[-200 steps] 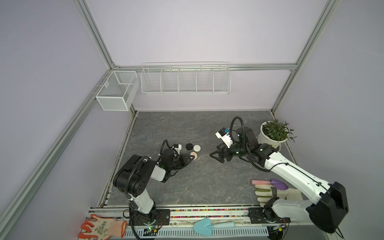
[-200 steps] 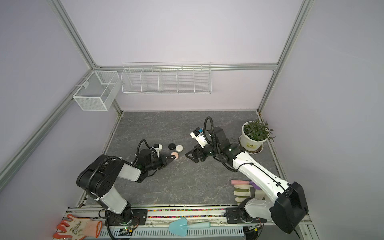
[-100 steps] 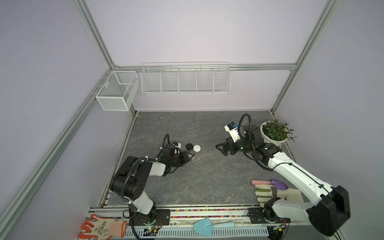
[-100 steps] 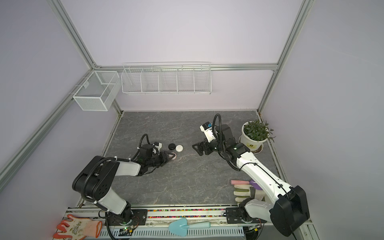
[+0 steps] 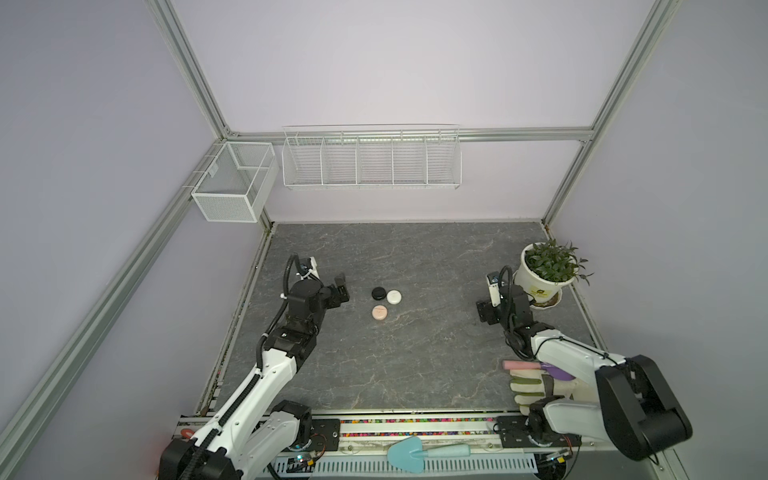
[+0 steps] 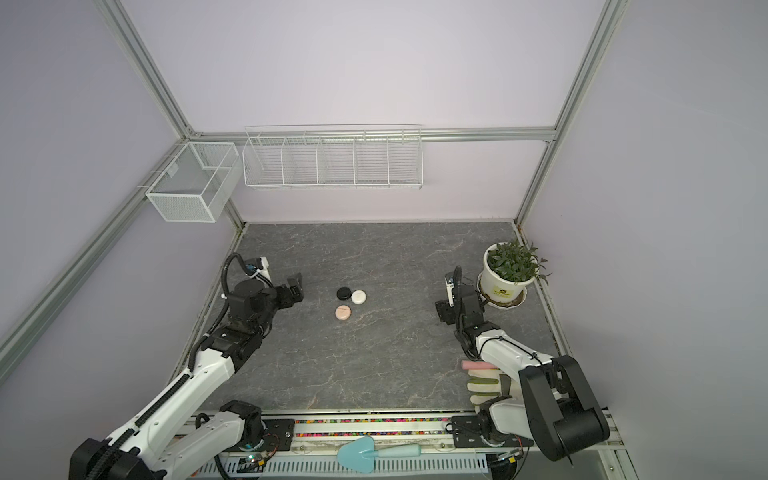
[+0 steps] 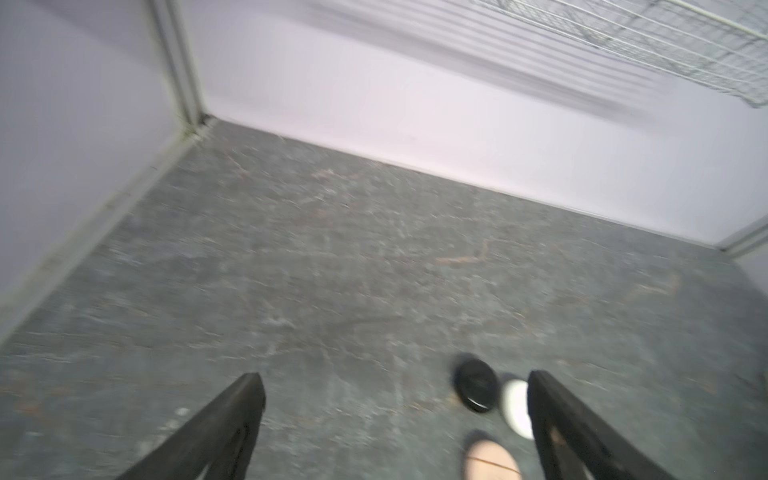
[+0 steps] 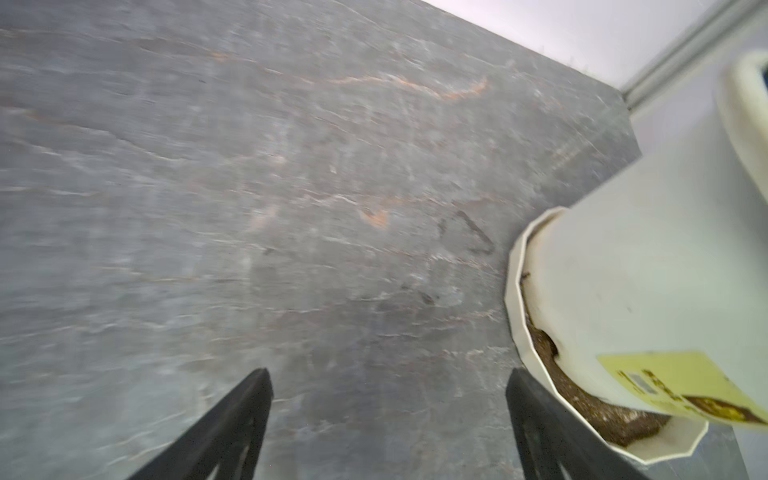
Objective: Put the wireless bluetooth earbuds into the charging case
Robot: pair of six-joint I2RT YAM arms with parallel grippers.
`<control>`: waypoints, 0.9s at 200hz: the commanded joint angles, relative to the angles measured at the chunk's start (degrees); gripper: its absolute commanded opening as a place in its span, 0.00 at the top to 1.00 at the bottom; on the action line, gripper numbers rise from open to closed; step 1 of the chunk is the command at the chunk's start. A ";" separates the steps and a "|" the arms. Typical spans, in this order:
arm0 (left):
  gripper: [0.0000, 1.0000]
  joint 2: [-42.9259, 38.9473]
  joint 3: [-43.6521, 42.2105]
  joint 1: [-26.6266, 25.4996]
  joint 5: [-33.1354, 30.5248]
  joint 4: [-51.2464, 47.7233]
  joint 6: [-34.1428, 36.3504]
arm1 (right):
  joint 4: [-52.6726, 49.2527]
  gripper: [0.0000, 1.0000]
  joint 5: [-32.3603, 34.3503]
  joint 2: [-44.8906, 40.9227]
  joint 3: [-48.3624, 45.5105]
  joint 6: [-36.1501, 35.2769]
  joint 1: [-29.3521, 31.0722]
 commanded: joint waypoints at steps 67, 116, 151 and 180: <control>0.07 24.30 -5.33 12.23 3.61 33.49 13.56 | 24.68 0.11 -10.33 6.50 -2.30 0.55 -10.63; 0.02 31.02 -6.45 12.76 2.57 40.36 12.75 | 36.08 0.11 -12.97 12.88 -4.87 2.79 -13.30; 0.01 32.34 -7.69 12.74 2.85 45.04 13.56 | 32.52 0.11 -14.72 12.05 -3.76 4.08 -14.81; 0.01 33.18 -8.39 12.76 2.81 48.05 13.58 | 30.37 0.11 -14.38 11.64 -2.90 4.48 -14.89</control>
